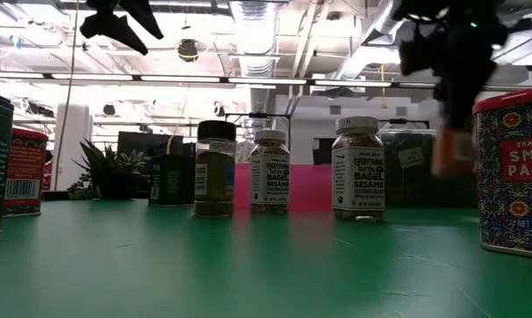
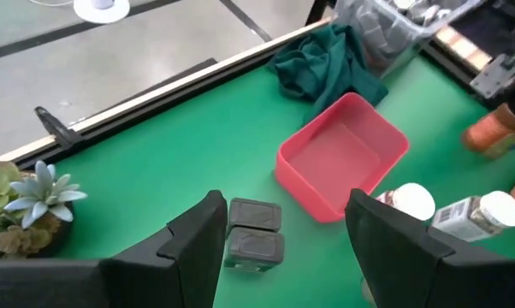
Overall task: Sort spices by type
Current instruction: Put the middle black seasoning bottle into the red bin
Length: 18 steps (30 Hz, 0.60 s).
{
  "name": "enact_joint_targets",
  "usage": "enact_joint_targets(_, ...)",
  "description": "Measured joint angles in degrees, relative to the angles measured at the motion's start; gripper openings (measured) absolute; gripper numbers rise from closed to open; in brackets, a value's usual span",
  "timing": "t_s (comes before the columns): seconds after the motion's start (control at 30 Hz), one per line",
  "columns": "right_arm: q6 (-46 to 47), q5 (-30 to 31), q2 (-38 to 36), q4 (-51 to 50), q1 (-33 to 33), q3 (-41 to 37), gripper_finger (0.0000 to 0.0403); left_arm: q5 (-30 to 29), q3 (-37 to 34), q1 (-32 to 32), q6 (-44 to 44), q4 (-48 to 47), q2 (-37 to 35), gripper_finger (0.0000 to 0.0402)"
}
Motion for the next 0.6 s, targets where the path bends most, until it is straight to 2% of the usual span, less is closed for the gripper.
enact_joint_targets(0.23,-7.1,0.1,6.4,0.7,-5.3,10.1,0.0236,0.3,0.0,0.0,-0.2,-0.1,-1.3,0.0229)
enact_joint_targets(0.37,-13.2,0.1,14.0,0.5,-6.9,17.8,0.0236,0.5,0.0,0.0,-0.4,-0.1,-1.6,0.0229)
enact_joint_targets(0.6,-20.0,0.0,26.9,-1.3,-9.2,34.3,0.0237,4.4,0.0,0.0,-1.0,-0.2,-1.9,0.0229)
